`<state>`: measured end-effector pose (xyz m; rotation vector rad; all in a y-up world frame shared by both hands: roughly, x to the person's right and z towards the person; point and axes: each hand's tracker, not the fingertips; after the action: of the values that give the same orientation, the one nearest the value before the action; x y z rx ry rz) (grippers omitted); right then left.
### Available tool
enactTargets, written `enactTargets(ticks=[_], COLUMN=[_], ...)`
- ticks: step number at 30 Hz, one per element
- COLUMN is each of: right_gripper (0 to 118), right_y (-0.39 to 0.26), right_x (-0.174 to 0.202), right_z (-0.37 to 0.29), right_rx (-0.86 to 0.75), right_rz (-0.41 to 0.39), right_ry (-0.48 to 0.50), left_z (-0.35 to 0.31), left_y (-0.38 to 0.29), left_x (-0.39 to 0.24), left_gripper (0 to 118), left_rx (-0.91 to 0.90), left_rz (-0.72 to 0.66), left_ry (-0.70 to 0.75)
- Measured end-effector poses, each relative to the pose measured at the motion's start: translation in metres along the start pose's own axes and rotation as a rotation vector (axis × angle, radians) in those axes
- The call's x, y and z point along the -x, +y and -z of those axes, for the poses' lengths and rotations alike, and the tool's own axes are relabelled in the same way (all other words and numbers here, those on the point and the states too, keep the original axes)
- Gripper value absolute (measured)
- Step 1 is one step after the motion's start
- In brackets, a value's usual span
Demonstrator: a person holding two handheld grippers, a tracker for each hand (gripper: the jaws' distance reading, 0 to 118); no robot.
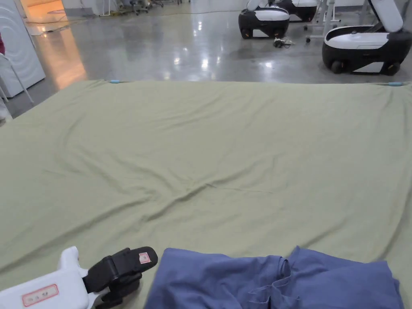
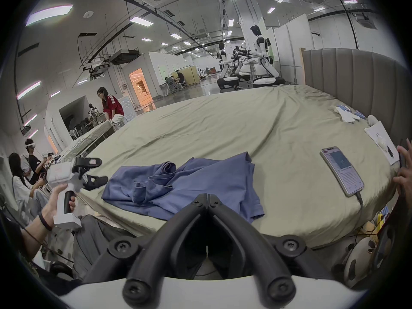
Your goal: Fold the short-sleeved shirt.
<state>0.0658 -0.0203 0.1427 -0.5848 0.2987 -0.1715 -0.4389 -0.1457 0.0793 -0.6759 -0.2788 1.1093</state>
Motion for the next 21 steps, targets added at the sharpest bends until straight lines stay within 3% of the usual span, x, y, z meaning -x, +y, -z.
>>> enactTargets(ticks=[1,3,4,5,6,7,14,21], right_gripper=[0,0,0,0,0,0,0,0], right_y=[0.0,0.0,0.0,0.0,0.0,0.0,-0.001,-0.006], right_x=[0.003,0.005,0.005,0.006,0.005,0.004,-0.014,-0.022], right_z=[-0.001,-0.005,-0.007,-0.009,-0.011,-0.013,-0.019,-0.011], right_rx=[0.002,0.006,0.006,0.005,0.004,0.001,-0.015,-0.005], right_rz=[-0.004,-0.022,-0.033,-0.042,-0.047,-0.047,0.042,0.027], right_ry=[0.0,-0.009,-0.018,-0.031,-0.045,-0.05,-0.052,-0.065], left_z=[0.01,0.026,0.034,0.044,0.051,0.056,0.017,-0.044], left_y=[-0.005,-0.016,-0.013,-0.011,-0.015,-0.016,0.005,0.018], left_x=[0.007,0.01,0.007,0.005,-0.001,-0.004,-0.034,-0.147], left_gripper=[85,72,59,38,21,16,11,11], left_rx=[0.017,0.041,0.051,0.095,0.108,0.11,0.039,-0.052], left_rz=[-0.041,-0.075,-0.088,-0.128,-0.118,-0.068,0.021,0.407], left_ry=[-0.003,-0.107,-0.161,-0.167,-0.096,-0.046,-0.12,0.074])
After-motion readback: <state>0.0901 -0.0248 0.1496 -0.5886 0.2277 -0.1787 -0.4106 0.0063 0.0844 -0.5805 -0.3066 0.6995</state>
